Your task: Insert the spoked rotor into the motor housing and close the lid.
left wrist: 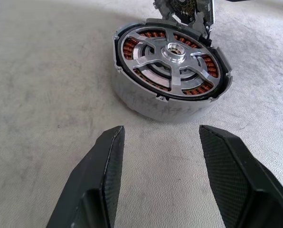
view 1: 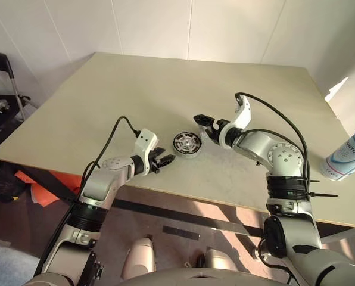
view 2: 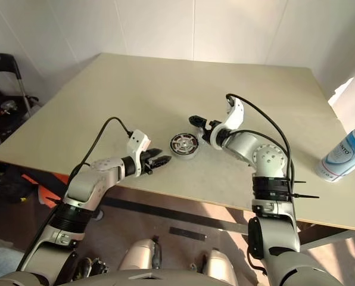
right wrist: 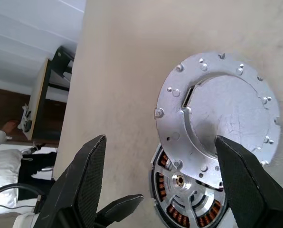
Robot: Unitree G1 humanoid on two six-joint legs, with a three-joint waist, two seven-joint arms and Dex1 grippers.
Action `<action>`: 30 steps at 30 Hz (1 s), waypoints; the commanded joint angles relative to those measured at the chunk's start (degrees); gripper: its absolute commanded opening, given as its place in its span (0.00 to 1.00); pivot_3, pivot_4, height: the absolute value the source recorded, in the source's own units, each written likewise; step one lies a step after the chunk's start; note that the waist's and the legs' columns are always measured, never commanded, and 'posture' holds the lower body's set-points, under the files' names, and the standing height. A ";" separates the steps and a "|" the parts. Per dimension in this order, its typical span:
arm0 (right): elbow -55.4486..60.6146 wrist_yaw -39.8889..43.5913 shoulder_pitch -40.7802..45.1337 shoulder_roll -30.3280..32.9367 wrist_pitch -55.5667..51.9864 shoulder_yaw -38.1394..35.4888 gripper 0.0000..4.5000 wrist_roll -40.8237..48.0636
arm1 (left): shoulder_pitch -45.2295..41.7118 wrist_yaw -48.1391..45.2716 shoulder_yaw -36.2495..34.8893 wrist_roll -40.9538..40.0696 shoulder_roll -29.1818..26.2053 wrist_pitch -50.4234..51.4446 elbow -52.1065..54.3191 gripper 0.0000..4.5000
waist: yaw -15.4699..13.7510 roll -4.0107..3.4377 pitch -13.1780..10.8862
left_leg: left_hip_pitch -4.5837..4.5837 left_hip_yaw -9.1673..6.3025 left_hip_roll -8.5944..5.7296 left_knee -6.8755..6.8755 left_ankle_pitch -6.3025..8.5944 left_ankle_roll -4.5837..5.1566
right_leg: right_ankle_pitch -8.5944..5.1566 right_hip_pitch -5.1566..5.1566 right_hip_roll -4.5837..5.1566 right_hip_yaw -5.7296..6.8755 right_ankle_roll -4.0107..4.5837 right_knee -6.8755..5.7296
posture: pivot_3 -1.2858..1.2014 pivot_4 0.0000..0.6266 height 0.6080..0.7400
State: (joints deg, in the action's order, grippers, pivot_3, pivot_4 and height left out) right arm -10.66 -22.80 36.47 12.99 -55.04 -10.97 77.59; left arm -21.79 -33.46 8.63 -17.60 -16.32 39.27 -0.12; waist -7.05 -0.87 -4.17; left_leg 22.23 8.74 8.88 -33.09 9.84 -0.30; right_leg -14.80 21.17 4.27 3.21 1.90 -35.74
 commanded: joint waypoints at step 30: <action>-17.64 37.85 8.02 -2.13 26.23 16.49 0.91 -55.96 | -0.93 1.68 -2.55 0.22 0.35 -2.07 -0.60 0.59 | 0.01 0.04 0.01 | 0.03 0.00 0.02 -0.14 -0.03 0.42 | -0.06 -0.02 0.00 0.00 0.41 -0.03 | 0.52 0.00 1.00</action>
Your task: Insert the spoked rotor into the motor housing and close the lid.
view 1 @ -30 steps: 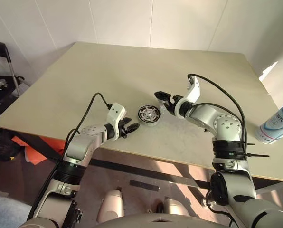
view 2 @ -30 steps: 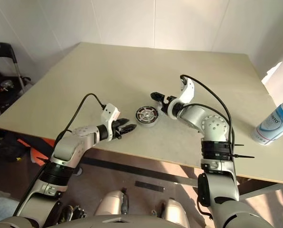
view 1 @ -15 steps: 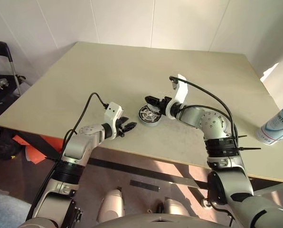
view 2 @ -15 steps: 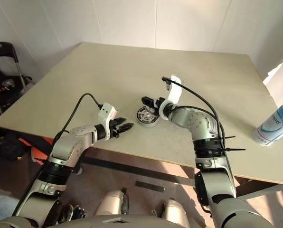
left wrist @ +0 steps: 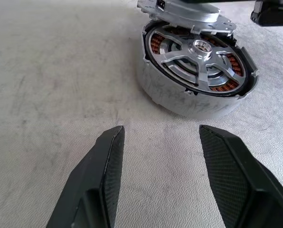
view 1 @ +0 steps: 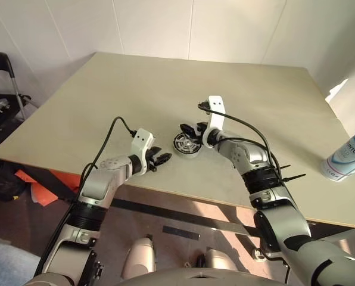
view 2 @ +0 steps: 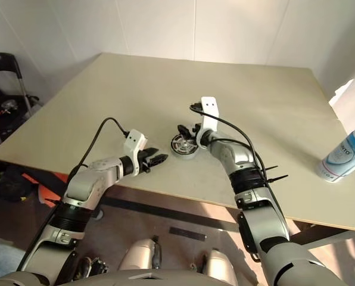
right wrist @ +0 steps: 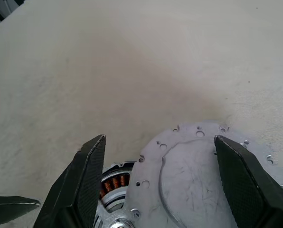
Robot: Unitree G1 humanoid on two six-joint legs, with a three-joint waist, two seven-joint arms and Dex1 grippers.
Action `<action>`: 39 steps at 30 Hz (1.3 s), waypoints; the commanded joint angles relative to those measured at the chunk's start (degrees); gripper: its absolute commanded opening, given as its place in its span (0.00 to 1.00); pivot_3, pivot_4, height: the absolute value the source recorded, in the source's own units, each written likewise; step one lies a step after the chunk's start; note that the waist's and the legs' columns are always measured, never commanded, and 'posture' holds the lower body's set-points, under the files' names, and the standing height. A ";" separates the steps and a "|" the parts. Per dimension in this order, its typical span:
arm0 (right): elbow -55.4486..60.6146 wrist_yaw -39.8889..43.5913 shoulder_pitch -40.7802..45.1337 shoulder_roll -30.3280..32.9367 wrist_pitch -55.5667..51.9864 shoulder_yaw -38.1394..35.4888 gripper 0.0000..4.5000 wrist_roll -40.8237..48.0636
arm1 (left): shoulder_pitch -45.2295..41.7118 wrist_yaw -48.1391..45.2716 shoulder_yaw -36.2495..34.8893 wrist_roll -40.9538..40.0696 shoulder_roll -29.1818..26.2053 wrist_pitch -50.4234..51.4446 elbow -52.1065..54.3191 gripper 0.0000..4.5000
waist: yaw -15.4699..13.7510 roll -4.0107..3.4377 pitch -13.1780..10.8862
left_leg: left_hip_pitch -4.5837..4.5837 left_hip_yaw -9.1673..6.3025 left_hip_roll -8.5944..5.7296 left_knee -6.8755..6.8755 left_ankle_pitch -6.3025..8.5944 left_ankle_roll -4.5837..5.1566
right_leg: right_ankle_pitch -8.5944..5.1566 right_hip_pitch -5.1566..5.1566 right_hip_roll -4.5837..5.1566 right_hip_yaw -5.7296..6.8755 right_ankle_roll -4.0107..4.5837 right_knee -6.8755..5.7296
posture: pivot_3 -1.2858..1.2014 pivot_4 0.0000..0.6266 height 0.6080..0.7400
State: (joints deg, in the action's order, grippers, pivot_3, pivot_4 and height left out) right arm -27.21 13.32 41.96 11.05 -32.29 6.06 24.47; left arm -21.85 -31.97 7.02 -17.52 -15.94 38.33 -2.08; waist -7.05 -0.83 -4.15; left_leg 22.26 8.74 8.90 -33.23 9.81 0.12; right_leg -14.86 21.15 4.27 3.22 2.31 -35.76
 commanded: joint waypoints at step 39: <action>1.25 10.44 -0.81 -0.11 3.19 -6.59 0.69 -10.62 | -0.74 1.53 -5.15 -0.89 -0.72 -0.81 0.30 0.59 | 0.08 0.00 0.00 | -0.16 0.02 0.03 -0.02 -0.11 0.32 | 0.07 -0.10 0.00 0.01 0.14 -0.05 | 0.52 0.00 1.00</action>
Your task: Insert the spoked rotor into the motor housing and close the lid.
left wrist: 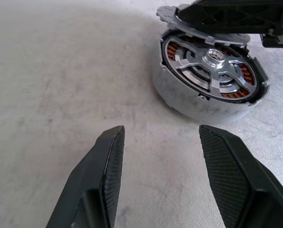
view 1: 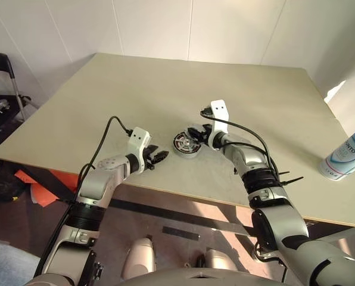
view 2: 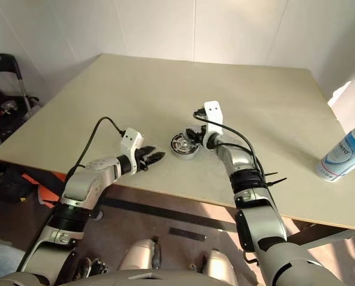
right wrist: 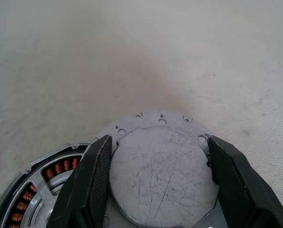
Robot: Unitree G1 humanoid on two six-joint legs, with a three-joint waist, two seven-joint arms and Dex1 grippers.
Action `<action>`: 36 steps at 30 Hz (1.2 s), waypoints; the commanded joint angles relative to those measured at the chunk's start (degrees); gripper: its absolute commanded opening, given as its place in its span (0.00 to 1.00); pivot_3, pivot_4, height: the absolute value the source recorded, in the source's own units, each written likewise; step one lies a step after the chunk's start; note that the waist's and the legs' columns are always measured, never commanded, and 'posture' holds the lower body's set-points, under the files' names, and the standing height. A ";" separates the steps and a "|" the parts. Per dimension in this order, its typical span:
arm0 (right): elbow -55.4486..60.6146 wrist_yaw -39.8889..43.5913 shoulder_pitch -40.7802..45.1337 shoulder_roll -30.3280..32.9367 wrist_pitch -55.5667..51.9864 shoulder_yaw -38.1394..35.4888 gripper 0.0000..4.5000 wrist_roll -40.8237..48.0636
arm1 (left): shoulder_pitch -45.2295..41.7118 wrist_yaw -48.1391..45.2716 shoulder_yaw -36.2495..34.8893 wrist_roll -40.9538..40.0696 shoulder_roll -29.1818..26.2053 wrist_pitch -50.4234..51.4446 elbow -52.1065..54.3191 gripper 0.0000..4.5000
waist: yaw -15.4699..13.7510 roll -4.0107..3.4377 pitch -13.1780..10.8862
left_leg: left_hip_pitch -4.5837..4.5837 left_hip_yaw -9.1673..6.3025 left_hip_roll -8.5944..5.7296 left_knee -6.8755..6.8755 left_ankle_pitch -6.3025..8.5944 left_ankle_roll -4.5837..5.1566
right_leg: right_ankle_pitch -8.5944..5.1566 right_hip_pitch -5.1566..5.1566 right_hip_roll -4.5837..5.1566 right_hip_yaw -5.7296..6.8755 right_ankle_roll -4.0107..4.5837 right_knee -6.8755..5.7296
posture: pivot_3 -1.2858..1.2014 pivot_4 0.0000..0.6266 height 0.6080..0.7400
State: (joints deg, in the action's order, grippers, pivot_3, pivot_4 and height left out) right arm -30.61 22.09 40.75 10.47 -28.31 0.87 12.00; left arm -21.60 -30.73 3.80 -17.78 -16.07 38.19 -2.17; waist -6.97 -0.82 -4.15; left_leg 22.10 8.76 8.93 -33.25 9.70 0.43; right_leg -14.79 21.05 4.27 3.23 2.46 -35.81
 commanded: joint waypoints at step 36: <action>21.64 24.03 -11.25 7.53 6.96 9.18 0.69 -0.86 | 0.31 0.68 -3.34 -0.47 -0.59 0.15 0.75 0.59 | -0.12 0.01 -0.01 | 0.03 0.00 0.00 -0.07 0.07 0.41 | 0.00 -0.03 0.00 0.01 0.00 0.03 | 0.52 0.00 1.00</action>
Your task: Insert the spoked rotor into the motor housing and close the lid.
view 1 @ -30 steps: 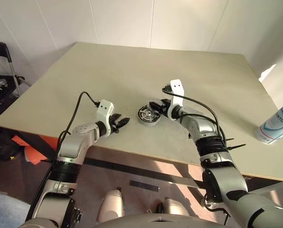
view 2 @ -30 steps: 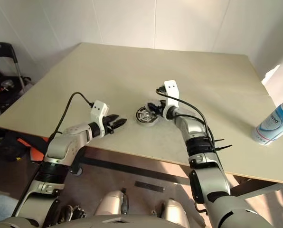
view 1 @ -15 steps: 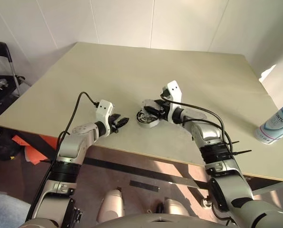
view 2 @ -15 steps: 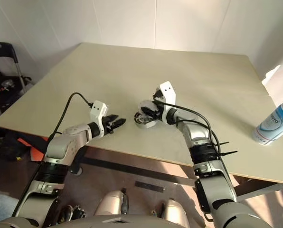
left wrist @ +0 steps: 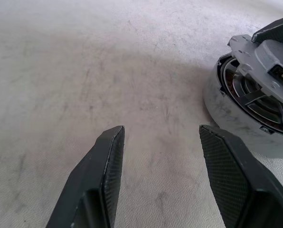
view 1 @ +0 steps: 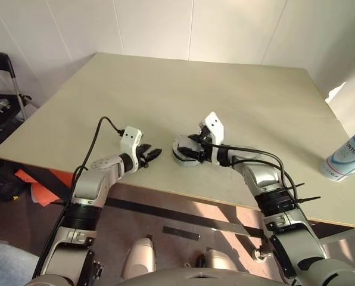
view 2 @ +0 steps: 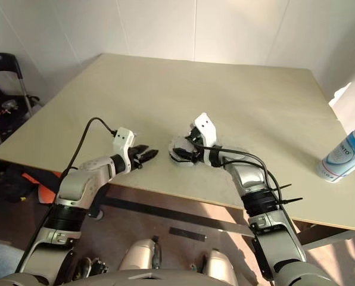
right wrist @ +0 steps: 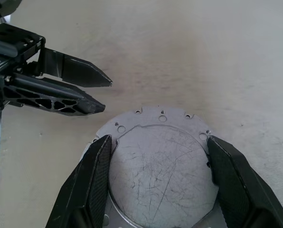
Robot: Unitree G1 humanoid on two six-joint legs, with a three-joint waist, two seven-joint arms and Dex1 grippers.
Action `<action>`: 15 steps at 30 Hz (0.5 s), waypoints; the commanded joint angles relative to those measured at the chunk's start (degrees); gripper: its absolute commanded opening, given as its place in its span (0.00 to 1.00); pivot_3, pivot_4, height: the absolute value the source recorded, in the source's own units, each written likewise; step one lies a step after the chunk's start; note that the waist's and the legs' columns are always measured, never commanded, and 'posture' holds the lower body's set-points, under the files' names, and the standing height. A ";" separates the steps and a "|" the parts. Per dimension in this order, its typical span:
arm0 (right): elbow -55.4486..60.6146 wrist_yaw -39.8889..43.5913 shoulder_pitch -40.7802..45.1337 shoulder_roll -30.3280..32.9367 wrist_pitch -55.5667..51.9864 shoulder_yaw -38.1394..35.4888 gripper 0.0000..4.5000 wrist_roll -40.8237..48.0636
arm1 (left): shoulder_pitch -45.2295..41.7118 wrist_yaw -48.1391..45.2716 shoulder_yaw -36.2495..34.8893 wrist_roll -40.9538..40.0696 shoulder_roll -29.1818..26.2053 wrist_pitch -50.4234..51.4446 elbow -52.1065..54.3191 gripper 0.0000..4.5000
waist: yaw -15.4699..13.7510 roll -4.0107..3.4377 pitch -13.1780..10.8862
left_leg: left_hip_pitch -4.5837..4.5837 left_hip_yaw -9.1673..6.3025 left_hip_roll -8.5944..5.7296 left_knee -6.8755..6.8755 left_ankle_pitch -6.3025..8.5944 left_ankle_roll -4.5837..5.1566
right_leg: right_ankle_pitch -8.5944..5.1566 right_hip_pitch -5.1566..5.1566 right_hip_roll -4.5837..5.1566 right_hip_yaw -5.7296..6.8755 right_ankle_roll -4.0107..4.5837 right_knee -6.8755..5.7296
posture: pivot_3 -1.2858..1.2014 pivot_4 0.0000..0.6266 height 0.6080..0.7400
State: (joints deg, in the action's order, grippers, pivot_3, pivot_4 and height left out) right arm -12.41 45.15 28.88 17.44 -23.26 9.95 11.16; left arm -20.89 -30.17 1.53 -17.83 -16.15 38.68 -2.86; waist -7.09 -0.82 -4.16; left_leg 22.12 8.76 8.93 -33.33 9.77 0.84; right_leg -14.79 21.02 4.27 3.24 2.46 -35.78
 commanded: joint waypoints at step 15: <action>1.27 1.63 0.52 0.14 2.45 0.25 0.69 -1.30 | -0.16 0.45 -1.09 -0.55 -0.57 -0.28 1.68 0.59 | 0.03 0.00 0.00 | -0.01 0.00 0.01 -0.01 -0.01 0.03 | 0.00 -0.01 0.00 0.00 0.01 -0.01 | 0.52 0.00 1.00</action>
State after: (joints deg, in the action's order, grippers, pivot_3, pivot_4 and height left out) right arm -12.58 46.29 28.51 17.45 -22.13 10.80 9.18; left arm -20.51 -29.72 1.53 -17.83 -16.31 38.70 -2.86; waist -7.06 -0.82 -4.16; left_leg 22.11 8.76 8.94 -33.34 9.77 0.87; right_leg -14.78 21.01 4.27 3.24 2.47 -35.79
